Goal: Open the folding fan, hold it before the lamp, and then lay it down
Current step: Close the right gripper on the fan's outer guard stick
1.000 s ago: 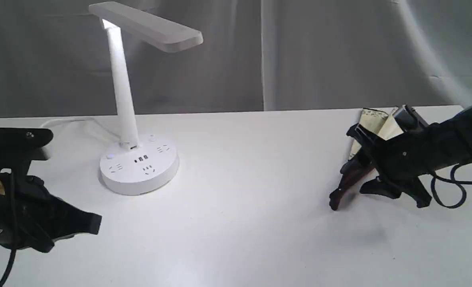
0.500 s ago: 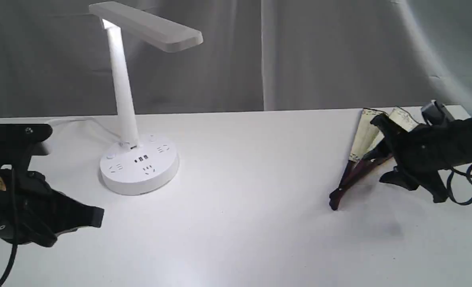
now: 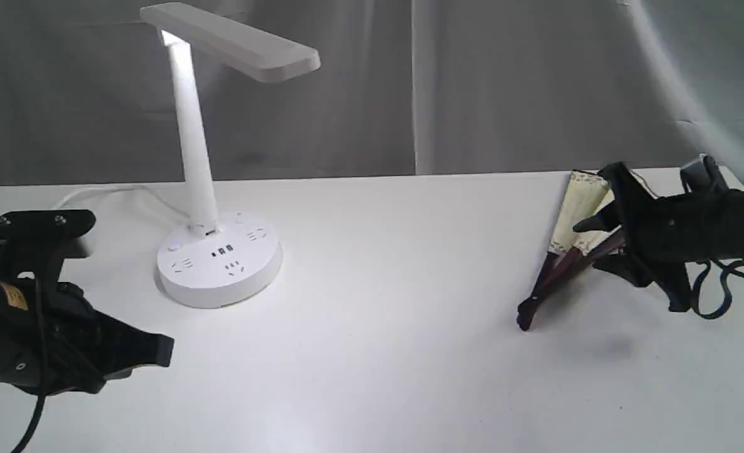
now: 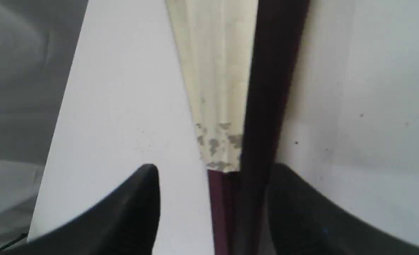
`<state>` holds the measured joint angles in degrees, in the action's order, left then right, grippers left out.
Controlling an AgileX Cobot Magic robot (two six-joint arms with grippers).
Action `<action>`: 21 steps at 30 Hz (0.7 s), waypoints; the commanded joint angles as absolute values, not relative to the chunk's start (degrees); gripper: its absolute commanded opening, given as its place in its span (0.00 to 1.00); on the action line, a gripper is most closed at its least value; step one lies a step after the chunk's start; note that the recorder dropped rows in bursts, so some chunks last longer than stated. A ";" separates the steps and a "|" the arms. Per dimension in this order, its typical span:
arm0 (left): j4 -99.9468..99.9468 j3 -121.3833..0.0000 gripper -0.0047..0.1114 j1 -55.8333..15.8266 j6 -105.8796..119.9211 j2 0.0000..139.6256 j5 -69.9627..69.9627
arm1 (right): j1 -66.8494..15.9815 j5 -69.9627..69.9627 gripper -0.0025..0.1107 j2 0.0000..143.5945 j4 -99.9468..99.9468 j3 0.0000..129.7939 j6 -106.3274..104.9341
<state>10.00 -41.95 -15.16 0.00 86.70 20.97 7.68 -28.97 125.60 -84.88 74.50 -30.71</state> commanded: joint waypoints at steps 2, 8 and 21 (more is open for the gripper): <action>10.64 -42.34 0.07 -15.56 0.00 86.71 19.92 | 8.16 -28.96 0.44 127.58 -86.68 74.74 -31.71; 10.64 -42.34 0.07 -15.56 0.00 86.71 19.06 | 8.16 -26.84 0.44 128.19 -88.20 74.74 -31.95; 10.64 -42.34 0.07 -15.56 0.00 86.71 18.32 | 9.46 -24.30 0.37 128.42 -99.95 74.74 -41.96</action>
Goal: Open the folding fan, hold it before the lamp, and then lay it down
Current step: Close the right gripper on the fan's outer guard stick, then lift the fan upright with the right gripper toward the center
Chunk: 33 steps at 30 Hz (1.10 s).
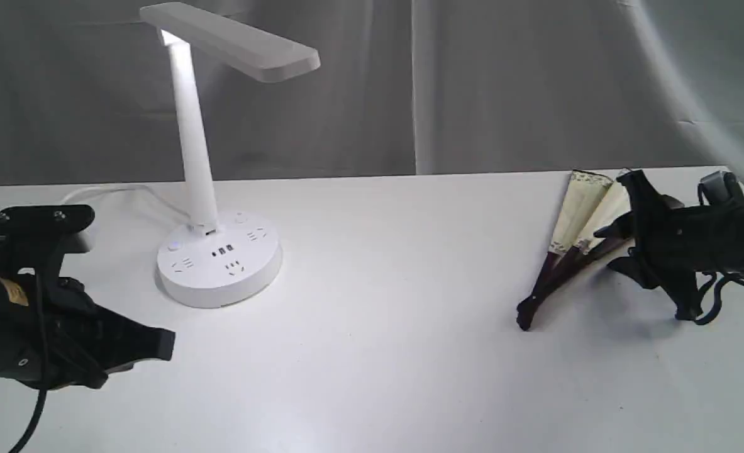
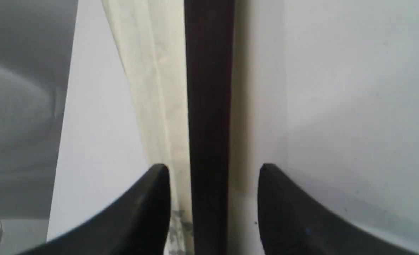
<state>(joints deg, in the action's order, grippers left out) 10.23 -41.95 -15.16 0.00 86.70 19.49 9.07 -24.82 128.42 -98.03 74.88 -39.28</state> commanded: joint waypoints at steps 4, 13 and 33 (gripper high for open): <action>10.64 -42.34 0.07 -15.56 0.00 86.71 18.02 | 9.46 -25.28 0.37 128.42 -99.95 74.74 -44.15; 10.64 -42.34 0.07 -15.56 0.00 86.71 18.16 | 9.22 -28.87 0.37 131.74 -99.95 74.74 -44.05; 10.64 -42.34 0.07 -15.56 0.00 86.71 17.45 | 9.22 -31.74 0.02 131.74 -99.95 74.74 -45.35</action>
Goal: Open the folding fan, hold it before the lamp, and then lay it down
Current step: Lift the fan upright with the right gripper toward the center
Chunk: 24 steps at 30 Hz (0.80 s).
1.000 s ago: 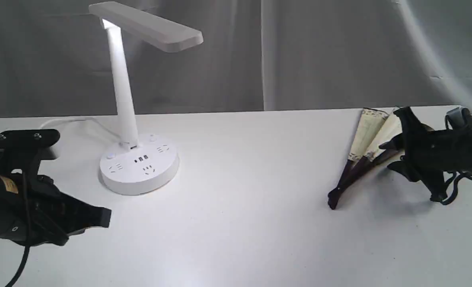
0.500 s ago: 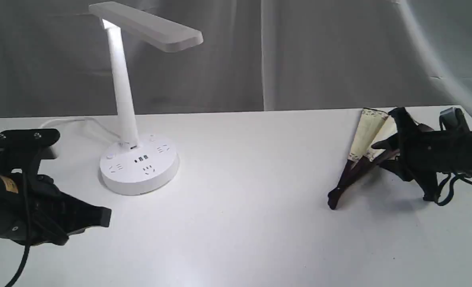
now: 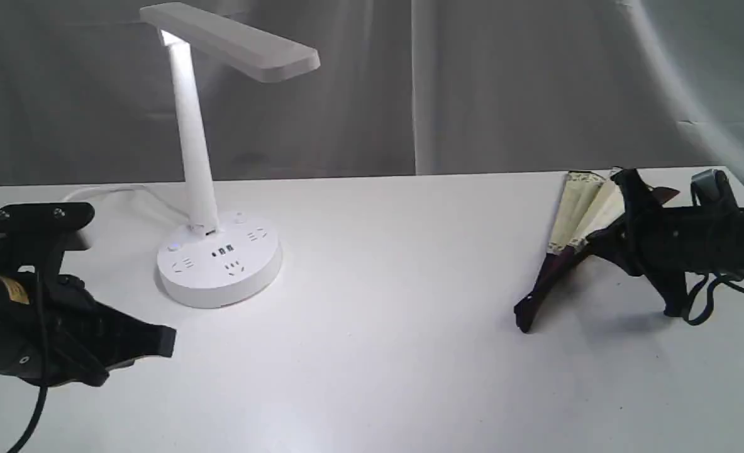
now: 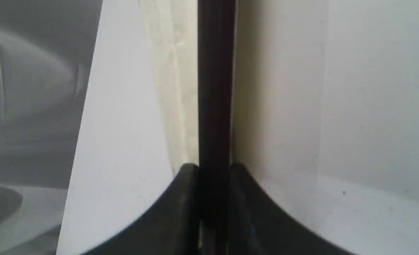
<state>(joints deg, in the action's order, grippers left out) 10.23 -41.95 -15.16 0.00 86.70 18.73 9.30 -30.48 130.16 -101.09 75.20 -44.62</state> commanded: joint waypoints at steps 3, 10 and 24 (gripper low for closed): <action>10.64 -42.34 0.07 -15.56 0.00 86.71 16.70 | 9.22 -35.55 0.02 131.61 -99.95 74.74 -49.23; 10.64 -42.34 0.07 -15.56 0.00 86.71 16.84 | 9.22 -46.76 0.02 130.59 -99.95 74.74 -55.47; 10.64 -42.34 0.22 -15.56 0.47 86.71 17.52 | 9.87 -69.94 0.02 130.11 -98.90 74.74 -57.94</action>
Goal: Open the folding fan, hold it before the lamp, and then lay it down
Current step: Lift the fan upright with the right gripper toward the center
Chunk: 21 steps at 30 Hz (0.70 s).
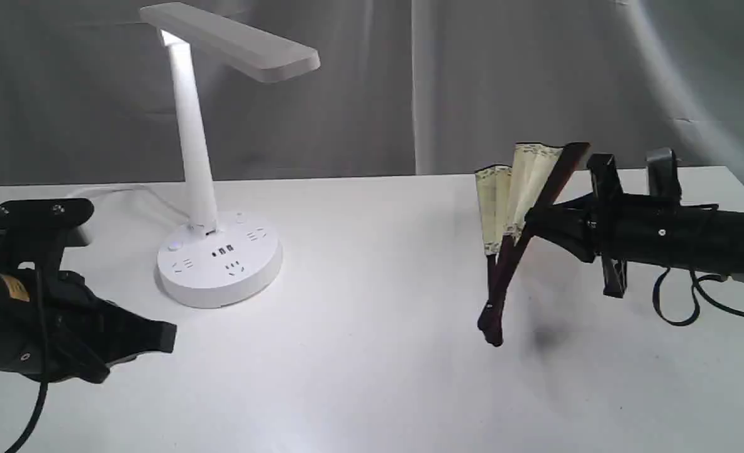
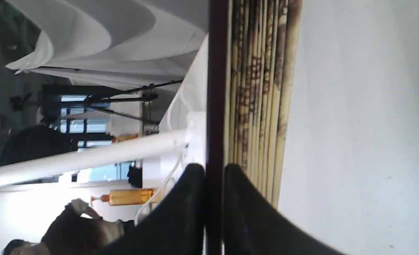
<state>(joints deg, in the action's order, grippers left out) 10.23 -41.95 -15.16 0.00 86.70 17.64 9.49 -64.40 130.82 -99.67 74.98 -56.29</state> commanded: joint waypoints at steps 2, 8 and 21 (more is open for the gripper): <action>10.64 -42.34 0.30 -15.56 0.47 86.71 18.40 | 9.87 -69.96 0.02 130.11 -98.26 74.74 -58.08; 10.64 -42.34 0.34 -15.56 4.84 86.61 23.16 | 9.87 -69.96 0.02 127.62 -95.62 70.37 -60.04; 2.96 -42.34 0.30 -25.51 5.01 86.61 23.15 | 9.87 -69.96 0.02 114.98 -94.06 54.90 -66.28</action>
<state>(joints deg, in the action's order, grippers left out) 4.77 -41.95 -23.97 4.66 86.70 23.90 9.63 -68.62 116.57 -94.51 55.86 -65.31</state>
